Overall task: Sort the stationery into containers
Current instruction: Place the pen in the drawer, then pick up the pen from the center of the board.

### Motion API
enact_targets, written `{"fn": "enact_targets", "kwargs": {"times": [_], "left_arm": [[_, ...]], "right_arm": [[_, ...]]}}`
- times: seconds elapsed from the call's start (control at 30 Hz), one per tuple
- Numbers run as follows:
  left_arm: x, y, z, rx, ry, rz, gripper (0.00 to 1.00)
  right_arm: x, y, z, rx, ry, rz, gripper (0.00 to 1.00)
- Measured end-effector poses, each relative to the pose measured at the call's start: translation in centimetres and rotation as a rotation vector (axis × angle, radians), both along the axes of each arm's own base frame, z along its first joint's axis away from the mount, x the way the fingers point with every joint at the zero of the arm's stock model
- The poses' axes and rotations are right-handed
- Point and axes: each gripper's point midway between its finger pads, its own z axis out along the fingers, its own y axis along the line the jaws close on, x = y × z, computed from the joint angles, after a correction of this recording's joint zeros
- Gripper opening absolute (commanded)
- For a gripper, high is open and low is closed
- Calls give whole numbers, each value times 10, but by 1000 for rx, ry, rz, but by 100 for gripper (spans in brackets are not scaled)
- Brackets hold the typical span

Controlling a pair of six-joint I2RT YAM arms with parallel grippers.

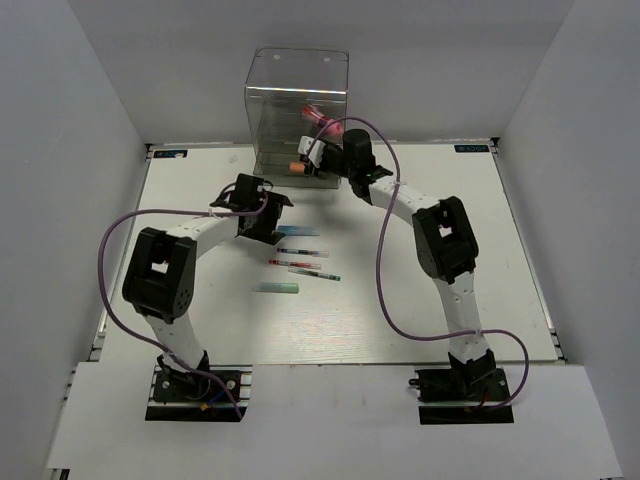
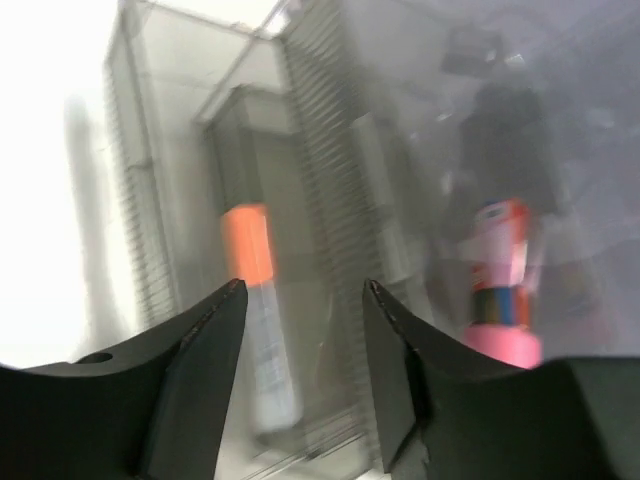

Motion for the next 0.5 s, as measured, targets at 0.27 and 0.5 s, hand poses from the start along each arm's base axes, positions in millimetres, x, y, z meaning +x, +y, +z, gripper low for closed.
{"fn": "enact_targets", "kwargs": {"times": [0.27,0.5], "left_arm": [[-3,-3,-21,15,112,-8,88],[15,-12,-28,40,184,-9,80]], "right_arm": [[-41,-20,-23,1,127,10,57],[-97,-55,23,94,158,8,57]]}}
